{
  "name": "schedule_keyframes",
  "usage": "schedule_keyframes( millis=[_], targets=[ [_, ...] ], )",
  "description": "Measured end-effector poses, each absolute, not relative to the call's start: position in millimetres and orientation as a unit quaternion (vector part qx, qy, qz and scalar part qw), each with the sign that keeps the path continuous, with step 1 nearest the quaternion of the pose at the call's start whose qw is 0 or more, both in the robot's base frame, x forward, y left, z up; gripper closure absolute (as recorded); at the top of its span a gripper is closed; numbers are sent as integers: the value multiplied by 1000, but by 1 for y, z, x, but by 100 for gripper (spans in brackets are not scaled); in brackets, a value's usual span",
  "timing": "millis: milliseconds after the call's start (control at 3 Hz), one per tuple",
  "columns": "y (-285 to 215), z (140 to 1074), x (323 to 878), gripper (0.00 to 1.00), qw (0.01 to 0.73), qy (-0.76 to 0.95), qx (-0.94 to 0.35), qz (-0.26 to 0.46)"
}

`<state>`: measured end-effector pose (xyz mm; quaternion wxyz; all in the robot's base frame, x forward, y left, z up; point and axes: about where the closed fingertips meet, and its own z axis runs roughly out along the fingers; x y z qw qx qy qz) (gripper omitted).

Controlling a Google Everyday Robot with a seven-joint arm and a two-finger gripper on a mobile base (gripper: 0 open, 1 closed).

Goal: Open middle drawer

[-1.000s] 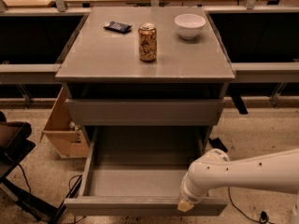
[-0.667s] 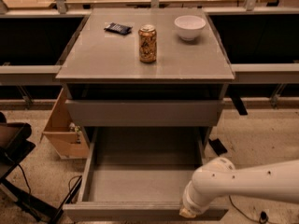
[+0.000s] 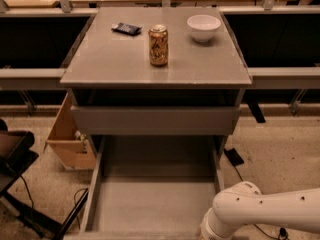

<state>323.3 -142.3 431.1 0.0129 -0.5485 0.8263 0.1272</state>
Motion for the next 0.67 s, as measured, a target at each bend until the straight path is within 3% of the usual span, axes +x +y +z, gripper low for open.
schedule_keyframes(
  millis=[333,667],
  targets=[
    [-142,434,325,86,13,826,-549,127],
    [-142,434,325,63,13,826,-549,127]
  ],
)
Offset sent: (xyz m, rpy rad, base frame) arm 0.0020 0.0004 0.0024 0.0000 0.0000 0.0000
